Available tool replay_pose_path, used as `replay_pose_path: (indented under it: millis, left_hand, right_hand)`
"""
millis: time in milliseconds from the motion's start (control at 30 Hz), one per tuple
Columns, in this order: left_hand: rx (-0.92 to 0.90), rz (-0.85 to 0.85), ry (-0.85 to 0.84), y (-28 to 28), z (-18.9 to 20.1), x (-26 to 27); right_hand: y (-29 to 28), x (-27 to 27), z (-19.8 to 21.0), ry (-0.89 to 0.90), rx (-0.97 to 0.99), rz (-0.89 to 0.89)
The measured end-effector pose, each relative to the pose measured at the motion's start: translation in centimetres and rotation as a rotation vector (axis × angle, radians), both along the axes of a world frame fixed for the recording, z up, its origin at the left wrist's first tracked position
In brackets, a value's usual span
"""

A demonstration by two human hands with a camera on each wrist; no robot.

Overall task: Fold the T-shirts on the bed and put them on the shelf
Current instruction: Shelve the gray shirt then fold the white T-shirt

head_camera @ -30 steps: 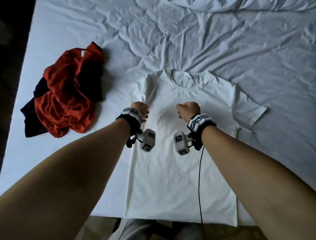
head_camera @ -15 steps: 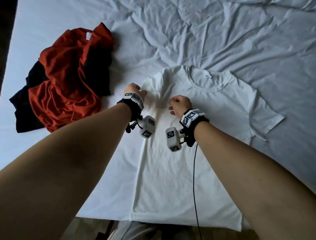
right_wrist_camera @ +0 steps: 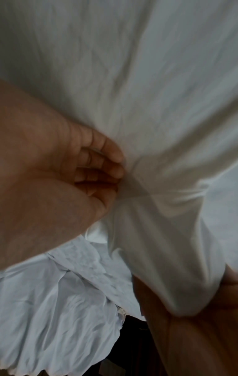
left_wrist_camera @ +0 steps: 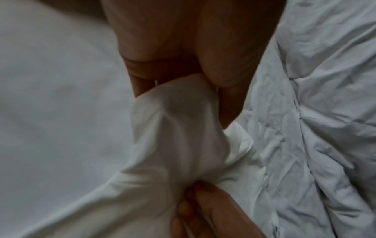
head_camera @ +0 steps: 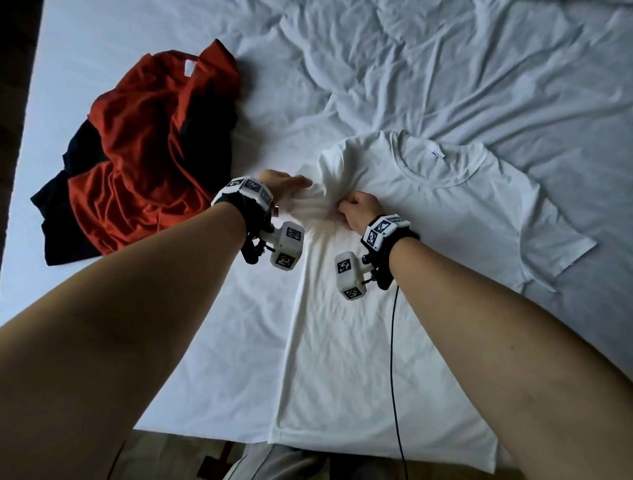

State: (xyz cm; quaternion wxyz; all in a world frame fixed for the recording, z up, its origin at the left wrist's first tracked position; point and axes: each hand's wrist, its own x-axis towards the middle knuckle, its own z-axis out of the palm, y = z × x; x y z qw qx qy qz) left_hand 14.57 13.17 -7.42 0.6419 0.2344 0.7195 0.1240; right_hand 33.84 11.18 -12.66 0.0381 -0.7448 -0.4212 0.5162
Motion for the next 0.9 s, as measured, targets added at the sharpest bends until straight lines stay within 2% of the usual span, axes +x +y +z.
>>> replay_pose_path:
  millis: [133,200,267,400,500,600,700,900]
  left_hand:
    - [0.023,0.128,-0.069,0.4,-1.0,0.6]
    - [0.097,0.282,-0.147,0.6,0.3,1.0]
    - [0.115,0.341,-0.203,0.3,1.3,1.4]
    - [0.128,0.212,-0.176,-1.3,2.5,1.4]
    - [0.152,0.267,-0.166,-2.4,2.2,0.9]
    - [0.15,0.323,-0.064,-3.9,0.4,0.1]
    - [0.163,0.284,0.009,-5.3,-0.6,-0.1]
    - [0.139,0.358,0.024,-6.4,-0.3,0.1]
  right_hand:
    - [0.0,-0.1,-0.5,0.012,-0.009,0.025]
    - [0.2,-0.5,0.5,0.014,-0.015,0.044]
    - [0.2,-0.9,1.5,-0.004,-0.014,0.065]
    - [0.1,-1.3,2.3,-0.008,0.001,0.095]
    - [0.0,-1.4,3.1,-0.022,0.007,0.132]
    - [0.0,-1.2,3.0,-0.038,0.014,0.17]
    - [0.0,-1.4,3.5,-0.064,0.035,0.216]
    - [0.1,-1.5,3.9,-0.104,0.082,0.225]
